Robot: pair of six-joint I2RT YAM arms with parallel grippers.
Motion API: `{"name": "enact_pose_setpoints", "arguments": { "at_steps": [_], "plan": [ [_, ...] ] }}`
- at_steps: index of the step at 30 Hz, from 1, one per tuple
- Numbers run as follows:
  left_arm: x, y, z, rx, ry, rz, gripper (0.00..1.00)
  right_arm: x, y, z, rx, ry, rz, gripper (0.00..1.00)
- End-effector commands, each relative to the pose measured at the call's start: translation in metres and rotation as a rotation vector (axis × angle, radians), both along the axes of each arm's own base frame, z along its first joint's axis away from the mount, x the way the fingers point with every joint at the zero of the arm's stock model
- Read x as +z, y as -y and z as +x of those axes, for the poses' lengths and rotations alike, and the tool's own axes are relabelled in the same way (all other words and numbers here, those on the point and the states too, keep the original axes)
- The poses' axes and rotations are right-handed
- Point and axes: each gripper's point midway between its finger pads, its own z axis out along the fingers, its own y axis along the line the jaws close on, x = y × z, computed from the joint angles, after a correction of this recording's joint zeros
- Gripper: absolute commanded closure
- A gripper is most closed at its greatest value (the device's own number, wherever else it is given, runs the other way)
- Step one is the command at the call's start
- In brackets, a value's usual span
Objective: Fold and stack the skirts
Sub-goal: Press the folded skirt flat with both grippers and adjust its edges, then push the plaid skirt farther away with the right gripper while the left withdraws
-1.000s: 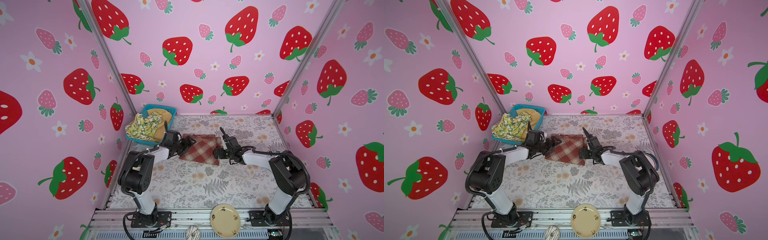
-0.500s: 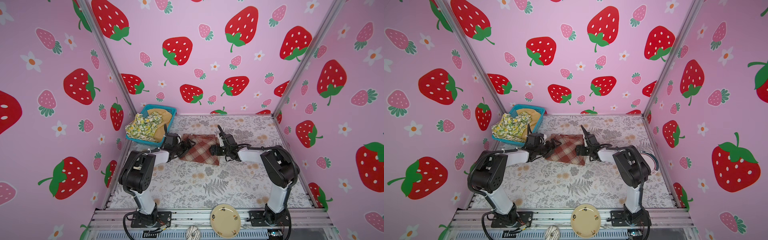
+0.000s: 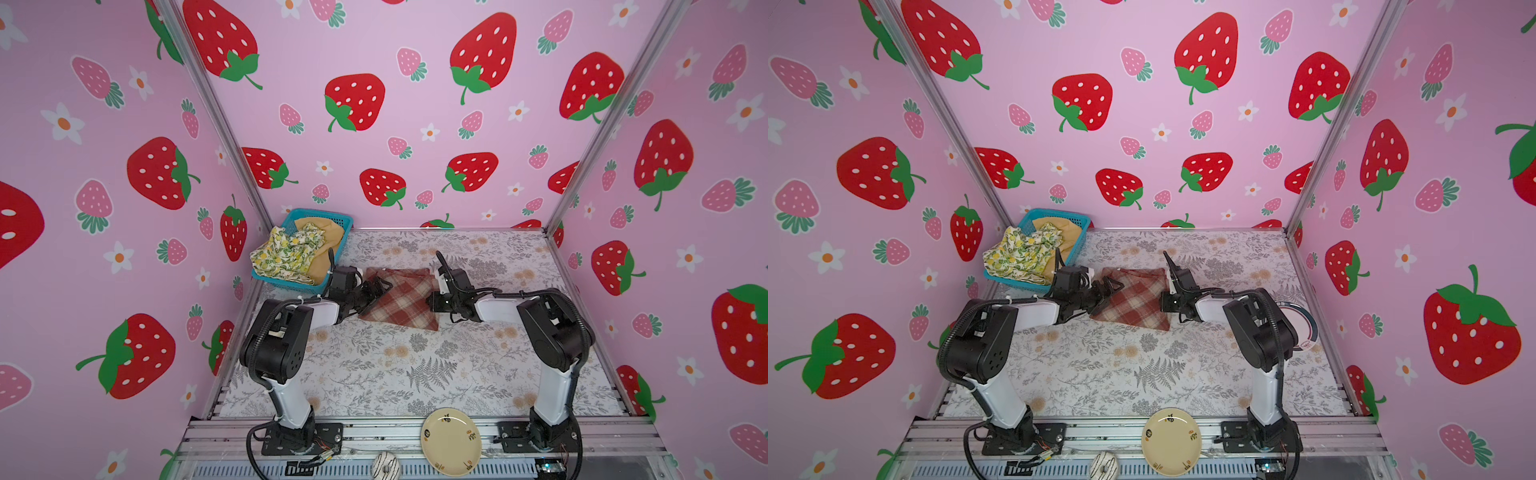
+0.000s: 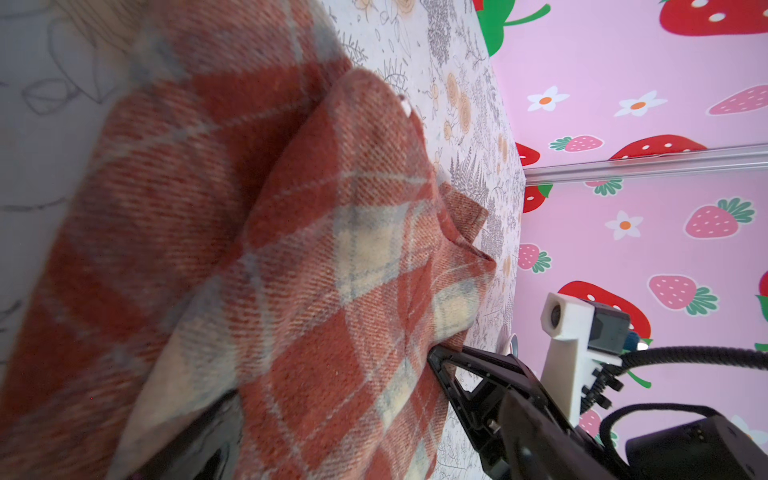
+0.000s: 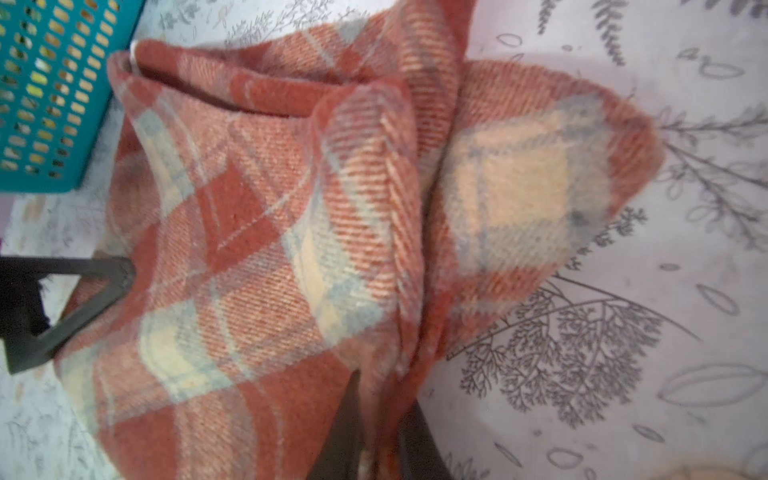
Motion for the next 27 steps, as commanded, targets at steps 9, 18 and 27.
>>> {"name": "enact_pose_setpoints", "arguments": {
  "at_steps": [9, 18, 27],
  "plan": [
    [0.069, -0.006, 0.003, 0.012, 0.07, 0.076, 0.01, 0.022, 0.104, 0.053, -0.095, 0.017, -0.32, 0.91],
    [0.087, -0.01, 0.005, 0.029, 0.113, 0.095, 0.0, 0.041, 0.182, 0.104, -0.173, -0.011, -0.645, 0.91],
    [0.107, -0.025, 0.002, 0.053, 0.144, 0.148, 0.0, 0.044, 0.254, 0.154, -0.251, -0.005, -0.948, 0.9]
  ]
}}
